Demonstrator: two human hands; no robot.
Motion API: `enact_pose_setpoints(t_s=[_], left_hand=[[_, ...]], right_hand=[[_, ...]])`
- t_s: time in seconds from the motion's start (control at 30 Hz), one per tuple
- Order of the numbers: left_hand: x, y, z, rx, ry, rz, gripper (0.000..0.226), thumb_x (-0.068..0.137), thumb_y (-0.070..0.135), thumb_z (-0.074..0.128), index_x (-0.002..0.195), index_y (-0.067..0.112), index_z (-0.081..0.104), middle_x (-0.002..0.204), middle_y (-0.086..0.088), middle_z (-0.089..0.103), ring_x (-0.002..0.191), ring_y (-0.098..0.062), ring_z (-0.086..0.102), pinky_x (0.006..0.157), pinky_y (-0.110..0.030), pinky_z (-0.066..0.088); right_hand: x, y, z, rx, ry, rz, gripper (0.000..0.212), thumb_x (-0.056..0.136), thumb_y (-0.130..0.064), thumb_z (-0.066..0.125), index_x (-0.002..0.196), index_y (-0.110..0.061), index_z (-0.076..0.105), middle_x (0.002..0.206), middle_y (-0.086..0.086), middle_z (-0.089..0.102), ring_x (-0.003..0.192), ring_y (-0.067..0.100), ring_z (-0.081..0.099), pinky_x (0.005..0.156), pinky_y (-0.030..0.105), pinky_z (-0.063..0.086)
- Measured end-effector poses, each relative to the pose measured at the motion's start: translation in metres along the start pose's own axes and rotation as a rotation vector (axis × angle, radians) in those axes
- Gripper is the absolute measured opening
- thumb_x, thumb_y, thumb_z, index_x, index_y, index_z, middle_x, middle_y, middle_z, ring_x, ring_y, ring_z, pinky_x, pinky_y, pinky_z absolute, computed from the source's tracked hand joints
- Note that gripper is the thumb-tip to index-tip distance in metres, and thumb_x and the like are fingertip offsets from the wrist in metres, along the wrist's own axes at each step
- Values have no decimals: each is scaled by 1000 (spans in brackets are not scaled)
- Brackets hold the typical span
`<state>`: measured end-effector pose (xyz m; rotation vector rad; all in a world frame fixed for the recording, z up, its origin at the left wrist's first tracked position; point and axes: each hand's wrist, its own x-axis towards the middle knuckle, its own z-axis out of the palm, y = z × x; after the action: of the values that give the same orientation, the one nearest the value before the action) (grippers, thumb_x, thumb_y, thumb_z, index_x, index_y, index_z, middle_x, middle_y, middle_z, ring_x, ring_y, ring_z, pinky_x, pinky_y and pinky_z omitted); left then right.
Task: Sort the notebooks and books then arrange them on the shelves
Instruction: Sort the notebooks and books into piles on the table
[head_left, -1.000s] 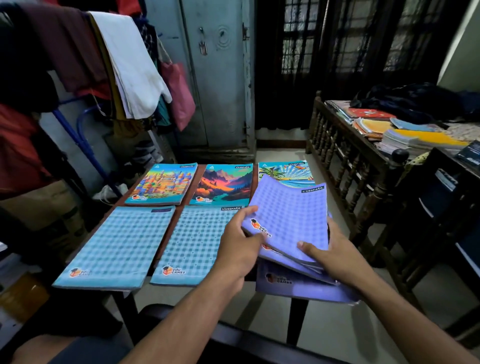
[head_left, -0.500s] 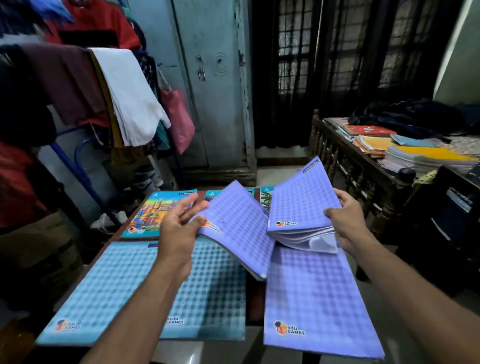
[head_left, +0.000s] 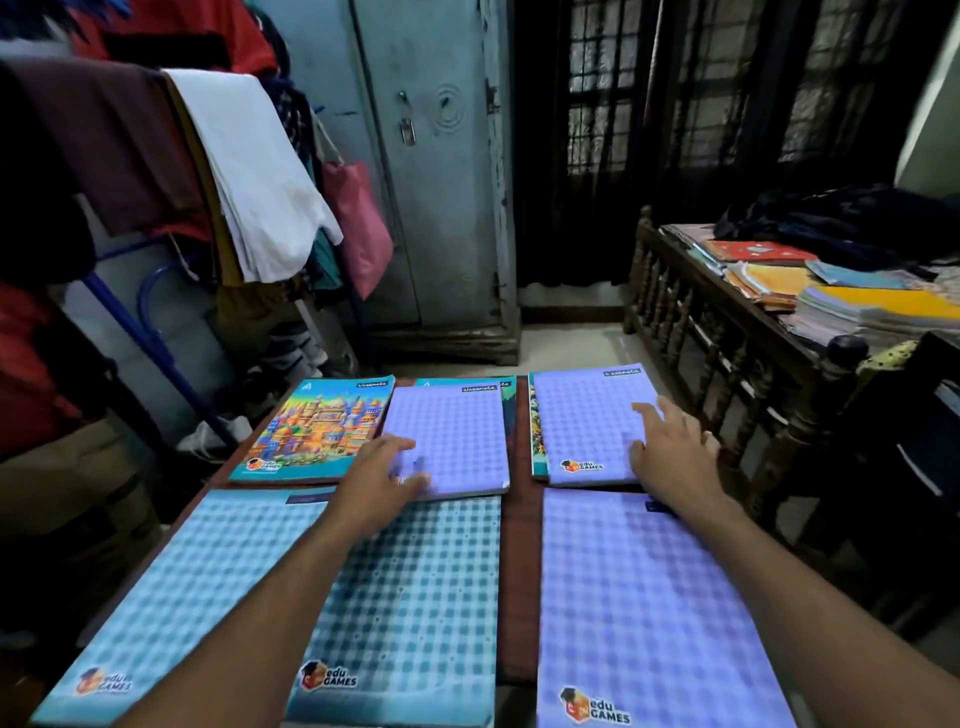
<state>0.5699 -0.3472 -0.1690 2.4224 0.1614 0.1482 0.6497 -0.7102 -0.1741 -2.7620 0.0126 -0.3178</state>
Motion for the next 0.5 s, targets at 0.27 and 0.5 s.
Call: enact_pose_setpoints(t_s=[0.27,0.5], left_hand=[[25,4,9,244,-150,-18,55,96,52,60,147,42,45,169,-2,8,155,-25,-4,123,-45,11],[31,9,24,348,-233,56,38,108,43,36,144,55,36,168,5,11,156,-28,0,118,-64,-7]], right_hand=[[-5,-24,5,-46,-248,-143,86,71,-96,38,139,-42,43,150,-4,32,147,14,21,115,69,-6],[-10,-37,23,-85,-127,-146,83,81,-88,33,144,-36,43,157,7,30,152,26,14,117,66,-7]])
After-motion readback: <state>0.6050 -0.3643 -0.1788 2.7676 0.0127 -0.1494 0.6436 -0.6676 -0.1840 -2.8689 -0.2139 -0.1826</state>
